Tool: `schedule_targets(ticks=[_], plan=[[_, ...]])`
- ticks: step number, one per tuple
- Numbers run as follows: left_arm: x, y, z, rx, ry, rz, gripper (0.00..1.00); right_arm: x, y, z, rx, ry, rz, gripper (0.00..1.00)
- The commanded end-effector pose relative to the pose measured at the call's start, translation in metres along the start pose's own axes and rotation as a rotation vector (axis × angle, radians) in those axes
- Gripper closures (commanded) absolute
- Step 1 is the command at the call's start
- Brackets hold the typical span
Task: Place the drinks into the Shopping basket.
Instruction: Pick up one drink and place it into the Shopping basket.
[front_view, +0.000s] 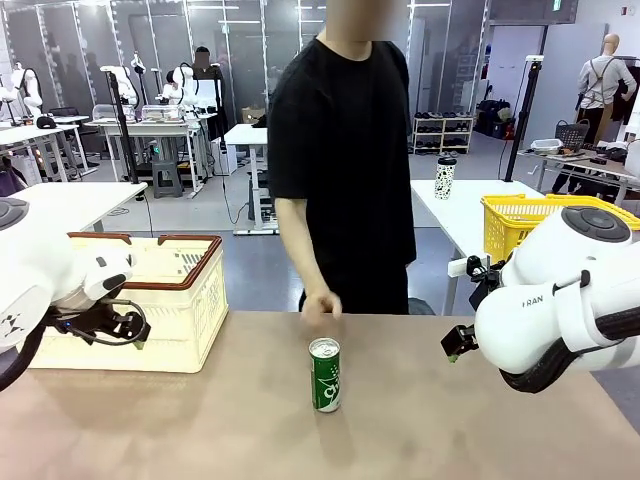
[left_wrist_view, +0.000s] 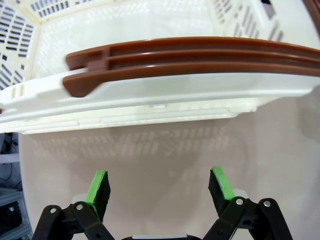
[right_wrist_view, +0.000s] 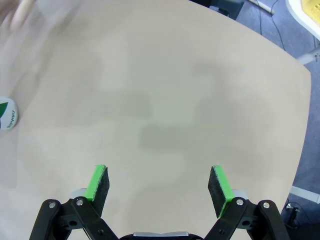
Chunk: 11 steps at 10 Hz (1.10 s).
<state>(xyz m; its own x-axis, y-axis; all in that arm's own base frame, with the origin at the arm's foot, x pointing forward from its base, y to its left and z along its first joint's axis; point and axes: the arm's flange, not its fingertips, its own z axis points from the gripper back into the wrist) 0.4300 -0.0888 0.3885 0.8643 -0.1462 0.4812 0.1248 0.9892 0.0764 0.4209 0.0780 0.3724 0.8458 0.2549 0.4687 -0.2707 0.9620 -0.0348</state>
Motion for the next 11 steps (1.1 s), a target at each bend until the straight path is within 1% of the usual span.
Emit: schedule_targets(ticks=[1,3,4,5,6,7,9,10,11], plan=[[-0.015,-0.009,0.025,-0.055,0.002,-0.092,0.0,0.0,0.0,0.0,0.002,-0.001,0.005,0.0],[-0.03,-0.03,0.054,-0.069,0.029,-0.263,0.0,0.0,0.0,0.0,0.002,-0.001,0.005,0.0],[-0.036,-0.044,0.066,-0.08,0.033,-0.388,0.0,0.0,0.0,0.0,0.002,-0.001,0.005,0.0],[-0.033,-0.061,0.077,-0.112,0.004,-0.515,0.0,0.0,0.0,0.0,0.002,-0.001,0.005,0.0],[-0.027,-0.074,0.081,-0.153,-0.012,-0.61,0.0,0.0,0.0,0.0,0.002,-0.001,0.005,0.0],[-0.02,-0.085,0.081,-0.146,-0.004,-0.667,0.0,0.0,0.0,0.0,0.002,-0.001,0.005,0.0],[-0.009,-0.105,0.081,-0.26,-0.013,-0.774,0.0,0.0,0.0,0.0,0.002,-0.001,0.005,0.0],[-0.004,-0.109,0.081,-0.261,-0.015,-0.807,0.0,0.0,0.0,0.0,0.002,-0.001,0.005,0.0],[0.001,-0.105,0.078,-0.195,-0.003,-0.798,0.0,0.0,0.0,0.0,0.002,-0.001,0.005,0.0]])
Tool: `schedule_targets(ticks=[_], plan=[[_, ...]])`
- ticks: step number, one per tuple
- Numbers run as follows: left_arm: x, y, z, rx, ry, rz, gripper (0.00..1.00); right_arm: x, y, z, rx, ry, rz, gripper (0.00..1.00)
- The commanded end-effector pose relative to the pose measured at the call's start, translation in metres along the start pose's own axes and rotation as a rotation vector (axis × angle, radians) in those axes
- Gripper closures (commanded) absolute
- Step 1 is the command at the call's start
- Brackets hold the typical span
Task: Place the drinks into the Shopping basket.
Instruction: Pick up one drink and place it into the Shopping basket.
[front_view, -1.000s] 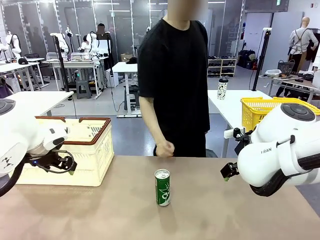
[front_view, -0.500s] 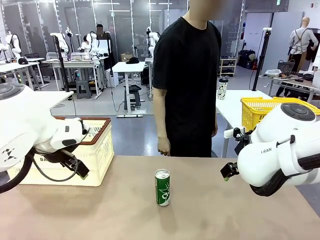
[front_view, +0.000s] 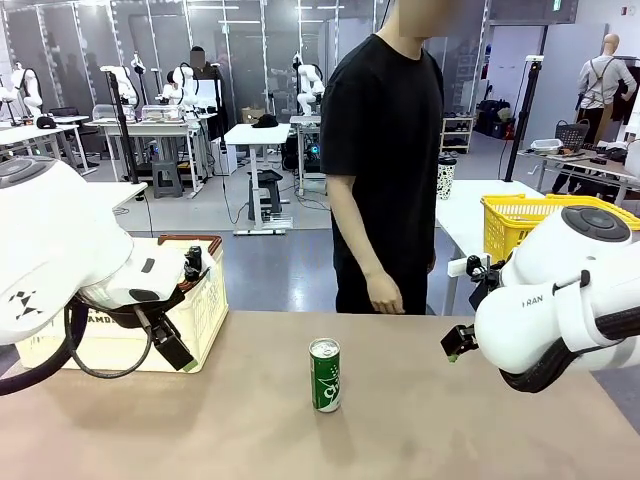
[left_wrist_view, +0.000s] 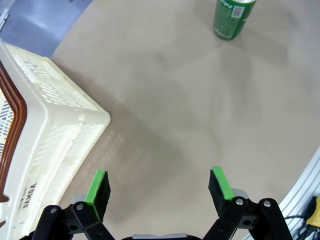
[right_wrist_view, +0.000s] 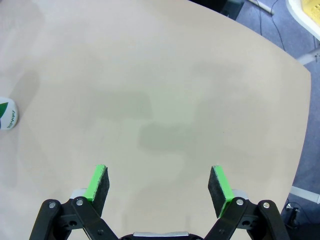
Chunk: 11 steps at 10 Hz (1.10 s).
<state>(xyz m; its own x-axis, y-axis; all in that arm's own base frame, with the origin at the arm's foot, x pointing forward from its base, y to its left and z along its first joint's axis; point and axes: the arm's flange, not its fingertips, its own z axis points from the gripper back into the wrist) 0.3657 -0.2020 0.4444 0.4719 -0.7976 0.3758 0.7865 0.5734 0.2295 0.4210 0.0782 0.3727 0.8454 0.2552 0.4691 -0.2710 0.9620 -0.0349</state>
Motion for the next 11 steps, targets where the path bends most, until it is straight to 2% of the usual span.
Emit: schedule_targets(ticks=[1,4,5,7,11], plan=[[-0.002,-0.004,0.002,0.004,-0.002,0.018,0.0,0.0,-0.001,0.0,0.002,-0.001,0.005,0.0],[0.001,0.0,0.0,0.002,0.0,0.001,0.0,0.0,-0.001,0.0,0.002,-0.001,0.005,0.0],[0.01,-0.003,-0.007,-0.09,-0.092,-0.055,0.0,0.0,-0.001,0.0,0.002,-0.001,0.005,0.0],[0.046,-0.012,-0.013,-0.119,-0.194,-0.216,0.0,0.0,-0.001,0.0,0.002,-0.001,0.005,0.0],[0.116,-0.013,-0.044,-0.156,-0.124,-0.428,0.0,0.0,-0.001,0.0,0.002,-0.001,0.005,0.0]])
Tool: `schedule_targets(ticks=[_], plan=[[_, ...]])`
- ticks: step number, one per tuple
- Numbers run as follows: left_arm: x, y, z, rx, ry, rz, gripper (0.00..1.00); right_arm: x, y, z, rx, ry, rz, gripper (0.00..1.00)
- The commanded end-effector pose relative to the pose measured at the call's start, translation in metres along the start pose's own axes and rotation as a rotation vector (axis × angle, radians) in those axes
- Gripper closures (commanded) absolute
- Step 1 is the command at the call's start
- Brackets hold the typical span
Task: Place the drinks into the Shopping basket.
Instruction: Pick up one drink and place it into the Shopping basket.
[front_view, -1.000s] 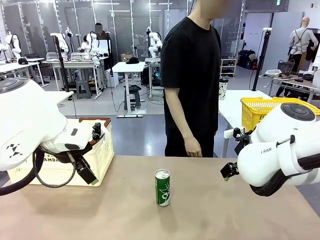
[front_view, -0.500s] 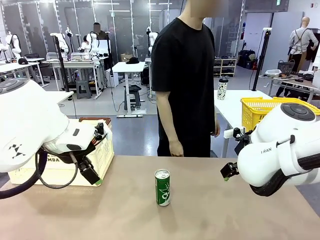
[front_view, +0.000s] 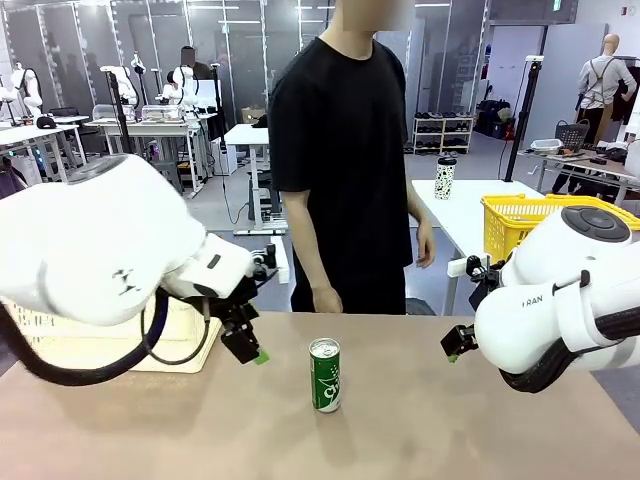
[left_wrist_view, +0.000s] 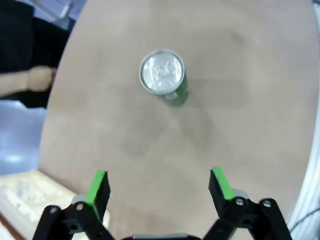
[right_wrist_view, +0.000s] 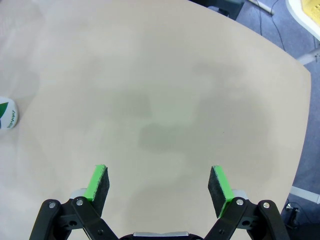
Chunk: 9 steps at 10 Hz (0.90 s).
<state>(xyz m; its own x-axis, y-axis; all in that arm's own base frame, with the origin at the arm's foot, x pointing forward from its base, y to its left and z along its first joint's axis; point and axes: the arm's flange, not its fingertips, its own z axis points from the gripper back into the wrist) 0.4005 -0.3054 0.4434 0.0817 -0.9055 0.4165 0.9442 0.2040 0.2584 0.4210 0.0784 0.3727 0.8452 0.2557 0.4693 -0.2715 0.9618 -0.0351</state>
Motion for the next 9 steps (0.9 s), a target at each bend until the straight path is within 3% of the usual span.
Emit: schedule_targets(ticks=[1,3,6,8,9], plan=[[0.019,0.035,-0.017,-0.04,0.017,-0.067,0.0,0.0,-0.001,0.0,0.002,0.0,0.004,0.0],[0.039,0.045,-0.03,-0.085,0.013,-0.101,0.0,0.0,-0.001,0.0,0.002,0.0,0.004,0.0],[0.058,0.039,-0.04,-0.286,0.064,-0.157,0.0,0.0,-0.001,0.0,0.002,0.0,0.004,0.0],[0.067,0.032,-0.044,-0.355,0.106,-0.163,0.0,0.0,-0.001,0.0,0.002,0.0,0.004,0.0],[0.067,0.034,-0.048,-0.325,0.113,-0.164,0.0,0.0,-0.001,0.0,0.002,0.0,0.004,0.0]])
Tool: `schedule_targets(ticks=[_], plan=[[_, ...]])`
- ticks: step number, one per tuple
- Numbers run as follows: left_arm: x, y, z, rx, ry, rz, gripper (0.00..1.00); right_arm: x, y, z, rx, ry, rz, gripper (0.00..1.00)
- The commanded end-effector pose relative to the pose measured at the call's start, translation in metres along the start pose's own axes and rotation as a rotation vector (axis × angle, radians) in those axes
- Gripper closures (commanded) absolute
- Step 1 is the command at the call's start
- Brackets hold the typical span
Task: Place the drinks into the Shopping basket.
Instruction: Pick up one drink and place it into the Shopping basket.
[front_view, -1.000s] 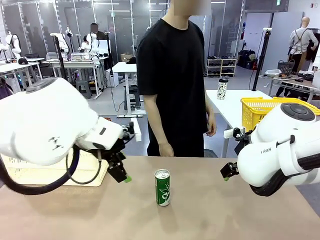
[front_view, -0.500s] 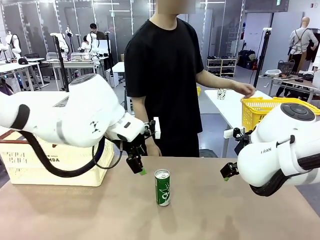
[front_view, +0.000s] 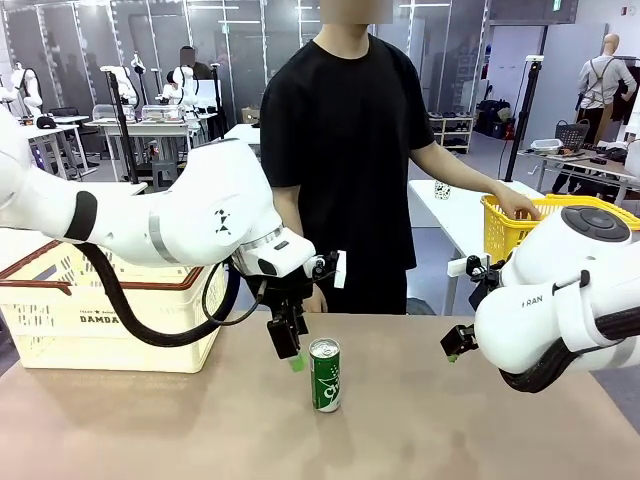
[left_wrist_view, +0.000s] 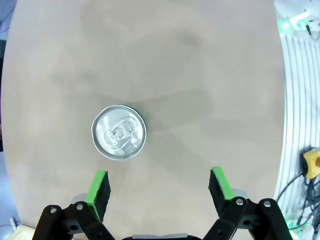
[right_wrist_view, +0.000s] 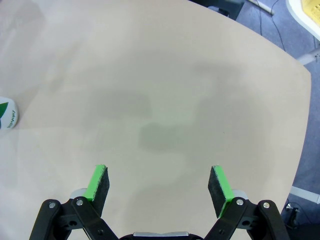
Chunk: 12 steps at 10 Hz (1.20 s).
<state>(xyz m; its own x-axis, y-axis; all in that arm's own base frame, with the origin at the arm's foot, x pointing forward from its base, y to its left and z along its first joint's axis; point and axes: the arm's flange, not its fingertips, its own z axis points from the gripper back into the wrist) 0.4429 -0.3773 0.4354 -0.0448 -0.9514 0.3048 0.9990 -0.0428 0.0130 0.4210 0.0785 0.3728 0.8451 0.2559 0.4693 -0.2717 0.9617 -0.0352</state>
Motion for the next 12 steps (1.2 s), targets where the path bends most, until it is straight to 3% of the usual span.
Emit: schedule_targets(ticks=[1,8,12], plan=[[0.0,0.015,-0.002,0.007,0.008,-0.015,0.0,0.0,-0.001,0.0,0.002,0.0,0.004,0.0],[0.012,0.031,-0.03,0.049,0.043,-0.033,0.0,0.0,-0.001,0.0,0.002,0.0,0.004,0.0],[0.018,0.037,-0.039,-0.005,0.008,-0.027,0.0,0.0,-0.001,0.0,0.002,0.0,0.004,0.0]])
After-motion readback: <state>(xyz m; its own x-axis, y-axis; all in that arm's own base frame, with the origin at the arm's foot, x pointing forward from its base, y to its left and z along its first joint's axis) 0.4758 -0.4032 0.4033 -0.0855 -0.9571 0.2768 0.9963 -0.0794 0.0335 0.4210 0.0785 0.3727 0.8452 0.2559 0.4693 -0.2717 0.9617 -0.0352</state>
